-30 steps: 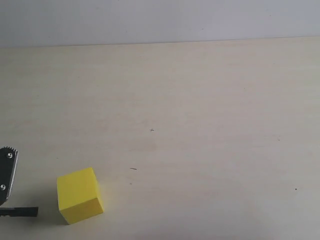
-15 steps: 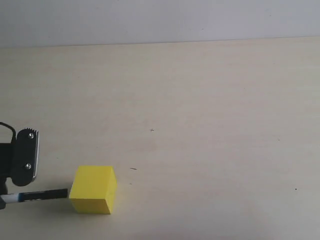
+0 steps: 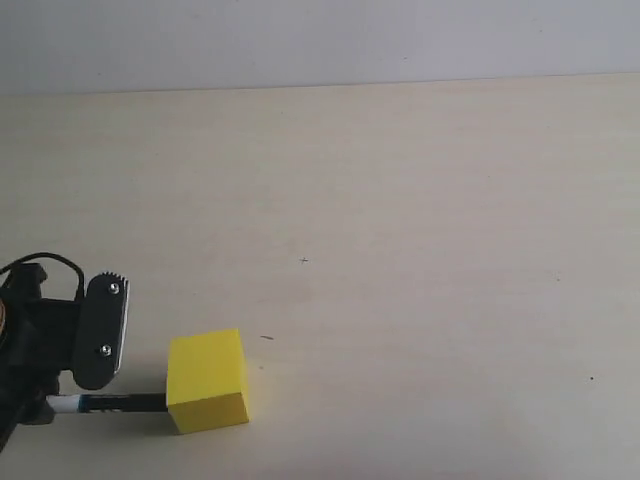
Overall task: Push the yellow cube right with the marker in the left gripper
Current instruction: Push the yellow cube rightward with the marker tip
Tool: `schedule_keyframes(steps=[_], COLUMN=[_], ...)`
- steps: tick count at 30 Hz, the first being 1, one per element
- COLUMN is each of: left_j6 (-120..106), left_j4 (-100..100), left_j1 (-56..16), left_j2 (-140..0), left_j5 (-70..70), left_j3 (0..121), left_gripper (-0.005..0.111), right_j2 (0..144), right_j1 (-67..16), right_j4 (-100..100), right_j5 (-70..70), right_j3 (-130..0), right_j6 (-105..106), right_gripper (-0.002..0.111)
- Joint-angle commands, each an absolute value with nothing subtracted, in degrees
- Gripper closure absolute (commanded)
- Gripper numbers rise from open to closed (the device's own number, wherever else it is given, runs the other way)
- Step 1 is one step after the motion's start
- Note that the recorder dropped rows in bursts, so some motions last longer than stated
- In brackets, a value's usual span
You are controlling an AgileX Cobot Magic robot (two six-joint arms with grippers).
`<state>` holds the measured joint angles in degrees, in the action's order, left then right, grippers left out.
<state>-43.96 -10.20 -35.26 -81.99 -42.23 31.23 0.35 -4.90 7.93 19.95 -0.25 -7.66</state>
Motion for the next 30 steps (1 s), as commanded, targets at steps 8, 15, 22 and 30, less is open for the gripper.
schedule_keyframes(steps=[8, 15, 22, 30], left_j6=[-29.63, -29.82, -29.54, -30.88], left_j4=[-19.18, -15.92, -18.13, -8.31], left_j1=[-35.43, -42.7, -40.47, -44.38], left_j2=[-84.39, -87.29, -87.69, -87.69], left_j5=[-45.0, -41.52, -50.74, -36.53], left_j3=[32.28, 36.78, 36.65, 36.65], left_gripper=[0.107, 0.107, 0.107, 0.107], right_j2=[0.0, 0.0, 0.0, 0.0], right_j1=[-4.67, -4.67, -4.67, -4.67], right_j4=[7.85, 7.85, 7.85, 7.85], right_j5=[19.39, 19.39, 19.39, 19.39], right_j3=[0.0, 0.0, 0.0, 0.0], right_j6=[-7.82, -7.82, -7.82, -7.82], right_gripper=[0.108, 0.108, 0.108, 0.108])
